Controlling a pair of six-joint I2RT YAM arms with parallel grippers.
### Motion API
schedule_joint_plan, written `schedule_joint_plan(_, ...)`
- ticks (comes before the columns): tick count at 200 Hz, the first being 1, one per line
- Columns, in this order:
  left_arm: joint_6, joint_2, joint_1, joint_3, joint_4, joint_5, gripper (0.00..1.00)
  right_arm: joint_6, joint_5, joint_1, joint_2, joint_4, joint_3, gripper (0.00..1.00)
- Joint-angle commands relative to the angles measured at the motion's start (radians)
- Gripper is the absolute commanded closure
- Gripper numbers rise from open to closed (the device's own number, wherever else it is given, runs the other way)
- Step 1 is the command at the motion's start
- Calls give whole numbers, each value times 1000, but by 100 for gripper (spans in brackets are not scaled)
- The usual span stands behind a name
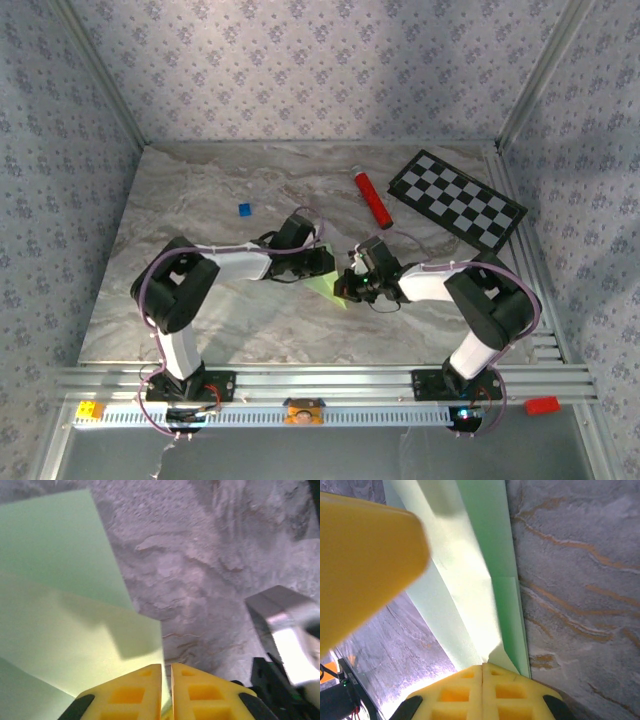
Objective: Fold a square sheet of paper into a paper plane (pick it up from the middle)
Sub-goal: Fourth fold the wing at the center of the table.
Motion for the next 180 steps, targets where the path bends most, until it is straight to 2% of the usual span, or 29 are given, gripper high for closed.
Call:
schedule_joint_plan(1,6,-34,1,-20,7,8,90,24,41,-12,29,-82,-37,100)
schedule_joint_plan(25,0,-16,2,-38,29,26,92,31,39,-14,29,-74,-42,100)
schedule_joint_plan(103,5,85,35,-14,27,-12,93,33,27,-12,35,-55,-46,100)
schedule_joint_plan(180,15,101,35,-18,-8,-12,94,0,-33,-8,-29,-28,38,99)
